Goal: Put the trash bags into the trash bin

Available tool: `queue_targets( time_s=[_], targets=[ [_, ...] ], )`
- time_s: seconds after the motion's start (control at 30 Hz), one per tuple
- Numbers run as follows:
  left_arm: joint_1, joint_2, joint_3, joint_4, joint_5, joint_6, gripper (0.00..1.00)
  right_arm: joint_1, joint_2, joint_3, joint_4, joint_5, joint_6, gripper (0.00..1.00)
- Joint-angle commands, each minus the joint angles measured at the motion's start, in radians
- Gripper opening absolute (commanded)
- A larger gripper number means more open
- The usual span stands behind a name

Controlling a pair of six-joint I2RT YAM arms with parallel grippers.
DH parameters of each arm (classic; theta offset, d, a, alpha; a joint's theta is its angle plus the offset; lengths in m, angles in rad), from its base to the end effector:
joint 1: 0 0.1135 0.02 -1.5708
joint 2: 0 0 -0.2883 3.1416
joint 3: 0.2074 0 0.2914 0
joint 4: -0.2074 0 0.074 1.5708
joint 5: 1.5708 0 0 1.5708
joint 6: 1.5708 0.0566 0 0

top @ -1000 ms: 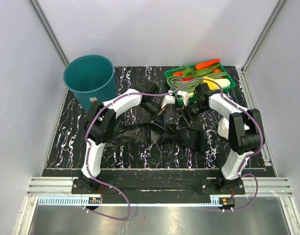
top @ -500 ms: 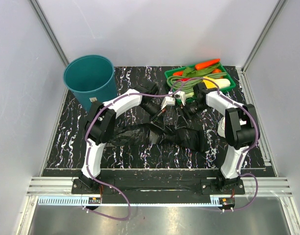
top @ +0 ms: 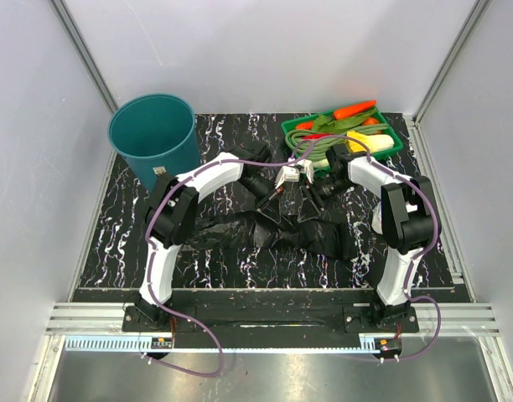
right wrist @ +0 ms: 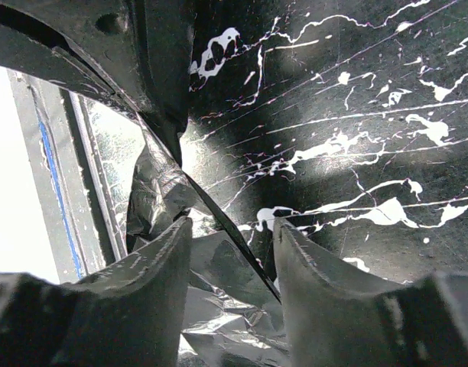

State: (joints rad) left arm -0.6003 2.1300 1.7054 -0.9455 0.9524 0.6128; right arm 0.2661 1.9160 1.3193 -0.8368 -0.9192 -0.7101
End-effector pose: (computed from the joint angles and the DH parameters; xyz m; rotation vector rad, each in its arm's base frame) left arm 0.3690 -0.3085 0.1904 1.6092 2.0801 -1.3530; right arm 0.3760 0.1491 0.1669 -1.2765 2.2186 1.1964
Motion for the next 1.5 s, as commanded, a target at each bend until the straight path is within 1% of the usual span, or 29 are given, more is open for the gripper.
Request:
queue_targets(
  time_s=[0.0, 0.03, 0.07, 0.13, 0.17, 0.23, 0.43, 0.8, 1.07, 1.17, 1.47],
  targets=[
    [-0.007, -0.047, 0.020, 0.028, 0.009, 0.016, 0.00, 0.025, 0.005, 0.017, -0.024, -0.018, -0.020, 0.49],
    [-0.006, -0.047, 0.020, 0.028, 0.012, 0.015, 0.00, 0.027, 0.005, 0.015, -0.025, -0.015, -0.019, 0.49],
    [-0.006, -0.048, 0.020, 0.028, 0.016, 0.016, 0.00, 0.027, 0.006, 0.015, -0.024, -0.014, -0.017, 0.53],
    [-0.006, -0.053, 0.017, 0.028, 0.016, 0.019, 0.00, 0.027, 0.008, 0.017, -0.022, -0.001, -0.015, 0.64],
    [-0.006, -0.056, 0.013, 0.028, 0.017, 0.022, 0.00, 0.027, 0.006, 0.018, -0.016, 0.009, -0.009, 0.67],
    [-0.006, -0.067, 0.000, 0.028, 0.019, 0.030, 0.00, 0.028, 0.012, 0.024, -0.005, 0.026, -0.003, 0.69],
    [-0.006, -0.094, -0.021, 0.027, 0.020, 0.044, 0.00, 0.025, 0.035, 0.044, -0.004, 0.034, -0.003, 0.72],
    [-0.006, -0.108, -0.038, 0.028, 0.023, 0.056, 0.00, -0.038, 0.028, 0.044, -0.021, 0.030, -0.020, 0.71],
    [-0.006, -0.102, -0.029, 0.034, 0.026, 0.045, 0.00, -0.038, 0.000, 0.011, -0.047, -0.003, -0.035, 0.72],
    [-0.006, -0.099, -0.021, 0.036, 0.025, 0.045, 0.00, -0.033, 0.006, 0.014, -0.054, -0.032, -0.037, 0.73],
    [-0.006, -0.091, -0.012, 0.034, 0.023, 0.042, 0.00, 0.012, 0.034, 0.026, -0.079, -0.056, -0.057, 0.73]
  ],
)
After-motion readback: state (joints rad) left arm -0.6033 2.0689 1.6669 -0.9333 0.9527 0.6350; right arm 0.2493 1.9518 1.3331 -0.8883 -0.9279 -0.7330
